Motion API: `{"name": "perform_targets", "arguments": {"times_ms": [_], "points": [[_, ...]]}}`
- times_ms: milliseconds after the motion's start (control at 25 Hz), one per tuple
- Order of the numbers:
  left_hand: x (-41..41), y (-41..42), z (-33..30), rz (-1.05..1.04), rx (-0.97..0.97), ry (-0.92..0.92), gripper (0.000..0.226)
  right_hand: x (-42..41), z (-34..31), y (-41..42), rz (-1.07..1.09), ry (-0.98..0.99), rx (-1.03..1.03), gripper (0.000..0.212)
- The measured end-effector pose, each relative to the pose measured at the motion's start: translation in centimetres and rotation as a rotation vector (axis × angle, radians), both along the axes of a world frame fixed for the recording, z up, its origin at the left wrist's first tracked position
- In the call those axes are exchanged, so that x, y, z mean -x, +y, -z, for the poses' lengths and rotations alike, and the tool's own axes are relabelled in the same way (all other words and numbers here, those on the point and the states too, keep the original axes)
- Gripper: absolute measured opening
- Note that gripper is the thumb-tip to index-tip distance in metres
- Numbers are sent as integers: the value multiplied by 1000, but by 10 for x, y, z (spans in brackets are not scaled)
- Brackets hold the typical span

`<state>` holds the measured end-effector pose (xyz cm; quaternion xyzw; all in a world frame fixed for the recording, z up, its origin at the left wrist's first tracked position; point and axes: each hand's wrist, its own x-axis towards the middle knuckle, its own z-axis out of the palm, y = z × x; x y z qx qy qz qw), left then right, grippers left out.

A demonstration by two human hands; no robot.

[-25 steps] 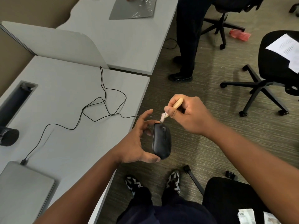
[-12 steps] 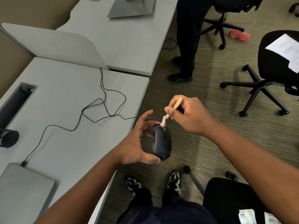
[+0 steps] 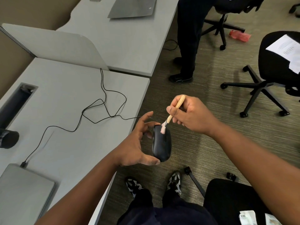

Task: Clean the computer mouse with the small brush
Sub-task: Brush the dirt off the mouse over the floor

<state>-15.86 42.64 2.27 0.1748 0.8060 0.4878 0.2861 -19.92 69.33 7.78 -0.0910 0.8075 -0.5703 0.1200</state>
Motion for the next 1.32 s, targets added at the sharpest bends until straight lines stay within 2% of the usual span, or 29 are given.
{"name": "perform_targets", "arguments": {"times_ms": [200,320,400,520,640,840,1040,1240,1320], "points": [[-7,1,-2,-14,8,-12,144,-5,12,1,104,75,-128,16],[-7,0,-6,-78,-17,-30,144,-4,9,8,236,-117,157,19],[-8,-1,-8,-116,-37,-44,144,-4,2,14,223,-262,346,20],[-11,-2,-9,-124,-55,-49,143,-7,-1,13,128,-351,434,20],[-13,-1,-9,-113,-71,-63,141,-5,2,11,171,-327,400,18],[-17,-1,-10,-110,-104,-83,141,-2,7,9,247,-227,160,18],[-15,-3,-13,-108,-111,-114,141,-3,0,12,286,-259,440,23],[-15,-3,-15,-95,-104,-112,140,-1,3,8,260,-256,246,19],[-15,-2,-17,-99,-100,-110,141,-3,2,8,279,-198,270,21]]}}
